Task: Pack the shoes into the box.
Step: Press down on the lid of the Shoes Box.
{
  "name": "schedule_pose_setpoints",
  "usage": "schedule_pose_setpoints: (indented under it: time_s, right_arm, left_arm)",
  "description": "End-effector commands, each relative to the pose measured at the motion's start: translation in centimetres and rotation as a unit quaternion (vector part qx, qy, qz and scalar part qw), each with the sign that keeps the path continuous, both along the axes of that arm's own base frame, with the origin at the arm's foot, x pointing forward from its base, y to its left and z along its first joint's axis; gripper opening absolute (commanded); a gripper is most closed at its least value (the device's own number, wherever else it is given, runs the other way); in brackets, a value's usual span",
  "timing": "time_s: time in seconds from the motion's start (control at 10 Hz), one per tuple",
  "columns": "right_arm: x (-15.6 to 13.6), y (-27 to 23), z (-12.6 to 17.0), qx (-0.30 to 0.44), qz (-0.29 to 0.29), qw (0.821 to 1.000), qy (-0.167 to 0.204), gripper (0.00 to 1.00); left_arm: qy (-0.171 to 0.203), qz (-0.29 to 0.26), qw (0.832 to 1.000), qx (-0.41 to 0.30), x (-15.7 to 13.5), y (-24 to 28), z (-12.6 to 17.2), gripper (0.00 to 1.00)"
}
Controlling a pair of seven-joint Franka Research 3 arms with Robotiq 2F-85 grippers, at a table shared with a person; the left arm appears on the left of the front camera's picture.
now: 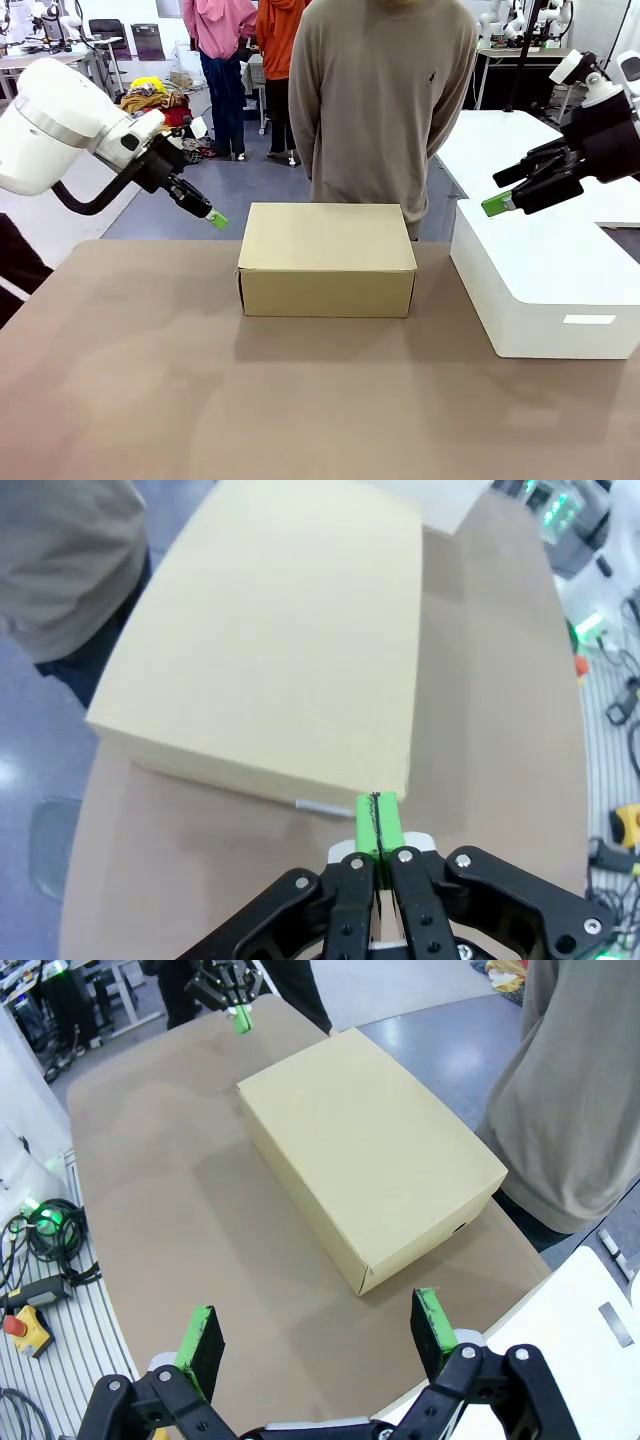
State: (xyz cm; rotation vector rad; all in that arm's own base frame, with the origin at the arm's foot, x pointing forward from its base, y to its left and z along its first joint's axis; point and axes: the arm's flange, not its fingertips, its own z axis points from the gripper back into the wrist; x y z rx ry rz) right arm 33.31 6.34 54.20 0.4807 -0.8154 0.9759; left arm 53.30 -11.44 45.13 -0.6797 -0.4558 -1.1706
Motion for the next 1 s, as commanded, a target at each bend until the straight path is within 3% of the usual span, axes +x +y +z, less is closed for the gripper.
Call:
schedule_pose_setpoints:
  time_s: [0.0, 0.1, 0.5, 0.6, 0.9]
  right_arm:
    - [0.4, -0.1, 0.0, 0.010, 0.012, 1.000, -0.009, 1.00]
    - [0.4, -0.1, 0.0, 0.010, 0.012, 1.000, -0.009, 1.00]
    - [0.4, -0.1, 0.0, 0.010, 0.012, 1.000, -0.009, 1.00]
    - [0.0, 0.0, 0.0, 0.000, 0.000, 1.000, 0.000, 1.00]
    - [1.6, 2.1, 1.4, -0.038, 0.001, 0.999, 0.011, 0.43]
  left_arm:
    - [-0.007, -0.040, 0.997, 0.071, -1.2, 1.0, 1.7, 0.00]
    - [-0.010, -0.056, 0.993, 0.104, -1.9, 1.5, 2.4, 0.20]
    - [-0.020, -0.032, 0.977, 0.209, -5.1, 3.7, 4.1, 0.99]
    - [-0.018, -0.042, 0.972, 0.229, -6.4, 4.3, 4.3, 1.00]
    - [-0.025, -0.039, 0.961, 0.273, -9.4, 4.6, 4.6, 1.00]
